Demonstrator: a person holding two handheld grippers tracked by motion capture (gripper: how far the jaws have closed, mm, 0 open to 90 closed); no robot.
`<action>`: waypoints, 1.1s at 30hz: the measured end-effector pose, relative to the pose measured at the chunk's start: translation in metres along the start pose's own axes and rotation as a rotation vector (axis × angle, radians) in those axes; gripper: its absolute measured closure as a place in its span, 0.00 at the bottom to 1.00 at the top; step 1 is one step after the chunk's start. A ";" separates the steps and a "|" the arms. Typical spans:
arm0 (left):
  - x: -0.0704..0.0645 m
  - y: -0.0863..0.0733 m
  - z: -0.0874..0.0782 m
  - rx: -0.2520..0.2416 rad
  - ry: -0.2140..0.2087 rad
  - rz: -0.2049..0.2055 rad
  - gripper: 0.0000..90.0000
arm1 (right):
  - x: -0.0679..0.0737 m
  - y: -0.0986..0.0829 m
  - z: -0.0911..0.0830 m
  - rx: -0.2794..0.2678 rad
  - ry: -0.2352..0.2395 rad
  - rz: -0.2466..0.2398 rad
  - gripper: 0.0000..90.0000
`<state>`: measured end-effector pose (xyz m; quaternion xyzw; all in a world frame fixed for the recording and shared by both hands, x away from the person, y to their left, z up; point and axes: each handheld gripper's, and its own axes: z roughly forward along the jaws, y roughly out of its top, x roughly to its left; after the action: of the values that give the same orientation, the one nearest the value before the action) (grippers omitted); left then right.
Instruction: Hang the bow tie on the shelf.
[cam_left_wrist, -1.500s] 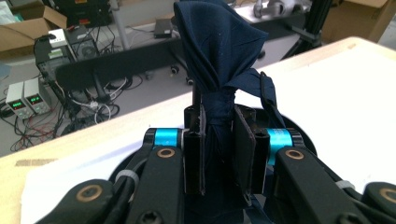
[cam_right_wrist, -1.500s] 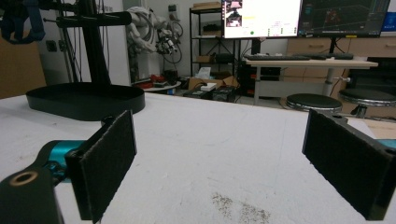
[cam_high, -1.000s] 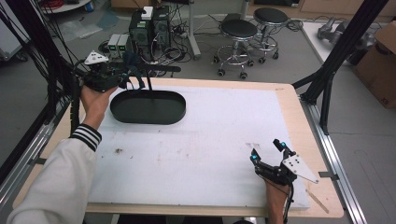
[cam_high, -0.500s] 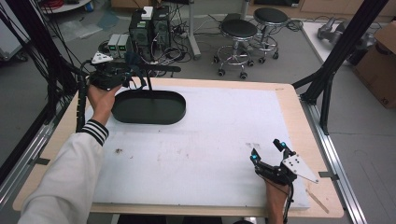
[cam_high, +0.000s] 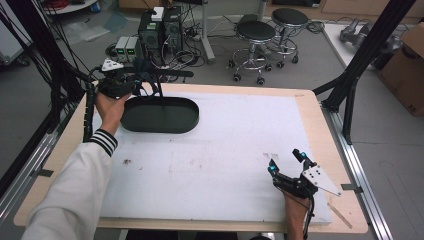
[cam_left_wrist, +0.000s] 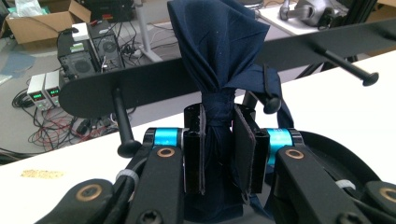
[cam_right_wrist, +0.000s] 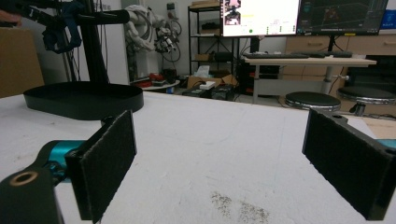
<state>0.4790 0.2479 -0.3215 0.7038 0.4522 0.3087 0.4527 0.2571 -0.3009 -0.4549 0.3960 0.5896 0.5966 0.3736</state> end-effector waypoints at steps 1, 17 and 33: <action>-0.001 0.000 0.000 0.000 0.003 0.002 0.83 | 0.000 0.000 0.000 0.000 0.000 -0.002 0.10; -0.007 -0.012 0.002 0.003 0.042 0.021 0.81 | 0.000 0.000 0.000 -0.001 0.005 -0.002 0.10; -0.009 -0.028 -0.006 -0.011 -0.006 -0.038 0.42 | 0.000 0.000 -0.001 -0.009 0.003 -0.008 0.10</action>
<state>0.4605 0.2469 -0.3447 0.6935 0.4624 0.3006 0.4636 0.2561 -0.3009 -0.4553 0.3911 0.5892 0.5984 0.3766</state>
